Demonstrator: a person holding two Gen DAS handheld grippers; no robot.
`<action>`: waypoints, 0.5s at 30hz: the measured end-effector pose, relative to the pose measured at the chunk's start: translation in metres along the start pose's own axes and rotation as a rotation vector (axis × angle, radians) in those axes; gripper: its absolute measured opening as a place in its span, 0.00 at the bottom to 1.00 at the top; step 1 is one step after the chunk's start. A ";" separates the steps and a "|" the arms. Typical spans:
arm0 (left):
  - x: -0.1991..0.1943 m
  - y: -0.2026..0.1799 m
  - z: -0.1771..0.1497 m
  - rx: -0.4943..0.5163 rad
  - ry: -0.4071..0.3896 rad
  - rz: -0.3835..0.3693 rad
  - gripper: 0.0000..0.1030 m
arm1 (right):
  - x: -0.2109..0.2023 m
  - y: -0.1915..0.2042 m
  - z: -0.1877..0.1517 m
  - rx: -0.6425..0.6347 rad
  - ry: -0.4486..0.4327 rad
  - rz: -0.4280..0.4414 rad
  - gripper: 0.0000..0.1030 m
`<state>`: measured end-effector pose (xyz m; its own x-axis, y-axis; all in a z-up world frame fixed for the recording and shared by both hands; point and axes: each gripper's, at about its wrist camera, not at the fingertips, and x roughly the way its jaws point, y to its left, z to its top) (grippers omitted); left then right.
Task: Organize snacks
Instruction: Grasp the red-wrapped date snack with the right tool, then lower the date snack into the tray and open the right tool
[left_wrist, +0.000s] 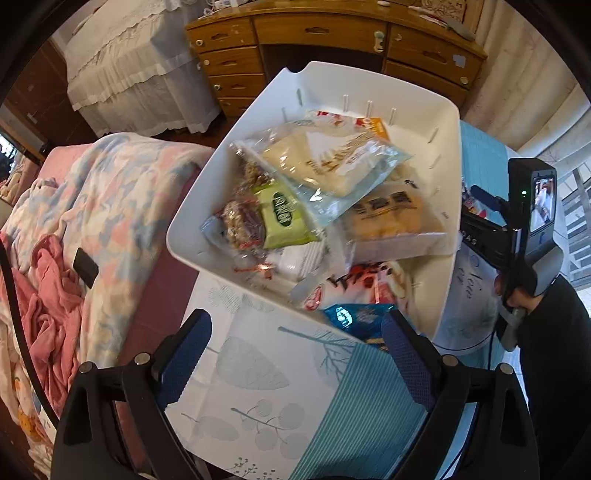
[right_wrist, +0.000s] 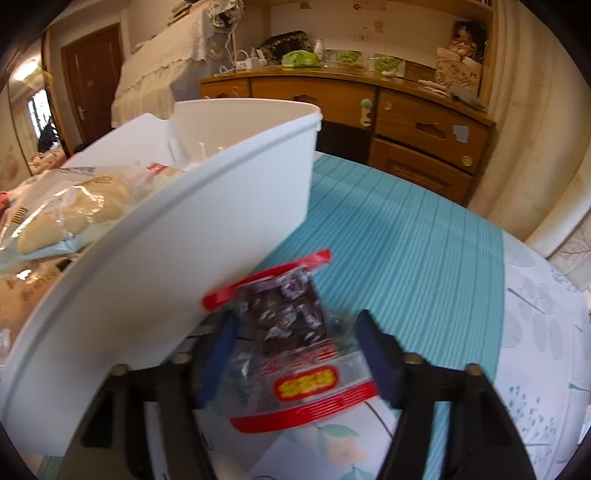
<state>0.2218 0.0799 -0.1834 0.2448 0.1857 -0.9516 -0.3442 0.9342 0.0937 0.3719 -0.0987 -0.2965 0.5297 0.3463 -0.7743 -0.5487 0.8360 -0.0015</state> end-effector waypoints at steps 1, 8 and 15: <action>0.000 -0.001 0.002 0.006 -0.002 -0.007 0.90 | 0.000 -0.001 0.000 0.006 0.003 0.002 0.59; -0.008 -0.012 0.013 0.050 -0.029 -0.042 0.90 | -0.013 0.009 -0.004 0.030 0.042 -0.007 0.46; -0.025 -0.014 0.017 0.086 -0.062 -0.075 0.90 | -0.036 0.019 -0.022 0.117 0.116 0.008 0.44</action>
<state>0.2358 0.0672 -0.1563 0.3234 0.1302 -0.9373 -0.2442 0.9684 0.0503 0.3284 -0.1047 -0.2823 0.4438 0.3069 -0.8419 -0.4699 0.8797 0.0730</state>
